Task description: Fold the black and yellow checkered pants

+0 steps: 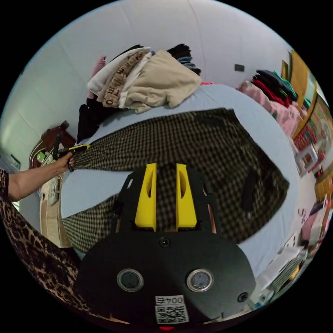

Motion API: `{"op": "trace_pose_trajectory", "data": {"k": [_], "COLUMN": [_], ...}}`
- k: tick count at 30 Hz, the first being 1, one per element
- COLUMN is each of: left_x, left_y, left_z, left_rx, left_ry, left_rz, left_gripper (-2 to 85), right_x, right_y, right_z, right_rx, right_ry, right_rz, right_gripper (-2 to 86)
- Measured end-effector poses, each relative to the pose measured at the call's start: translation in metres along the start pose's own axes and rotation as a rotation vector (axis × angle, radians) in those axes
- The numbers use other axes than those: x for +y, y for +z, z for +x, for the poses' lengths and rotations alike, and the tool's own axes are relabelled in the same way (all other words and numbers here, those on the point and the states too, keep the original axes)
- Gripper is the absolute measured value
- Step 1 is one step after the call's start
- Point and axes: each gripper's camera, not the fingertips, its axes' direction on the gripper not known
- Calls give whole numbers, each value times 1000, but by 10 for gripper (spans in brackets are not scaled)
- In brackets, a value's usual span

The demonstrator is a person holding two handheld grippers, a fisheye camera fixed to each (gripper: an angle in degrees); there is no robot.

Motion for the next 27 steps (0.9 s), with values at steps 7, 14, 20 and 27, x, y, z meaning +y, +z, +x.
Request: {"op": "trace_pose_trajectory", "data": {"k": [7, 14, 20, 27], "left_x": [5, 14, 24, 39], "left_y": [1, 4, 10, 18], "left_z": [-14, -16, -26, -27], "left_rx": [12, -26, -7, -20], "left_ry": [-6, 18, -7, 1], "left_rz": [-2, -2, -3, -3], "left_gripper": [15, 14, 12, 13], "right_x": [-89, -104, -116, -134], "right_y": [120, 205, 244, 284], "right_z": [-22, -27, -14, -6], "right_rx": [47, 86, 103, 151], "right_ry": [-200, -278, -355, -435], "right_rz": [10, -41, -107, -278], "right_gripper": [119, 126, 144, 112]}}
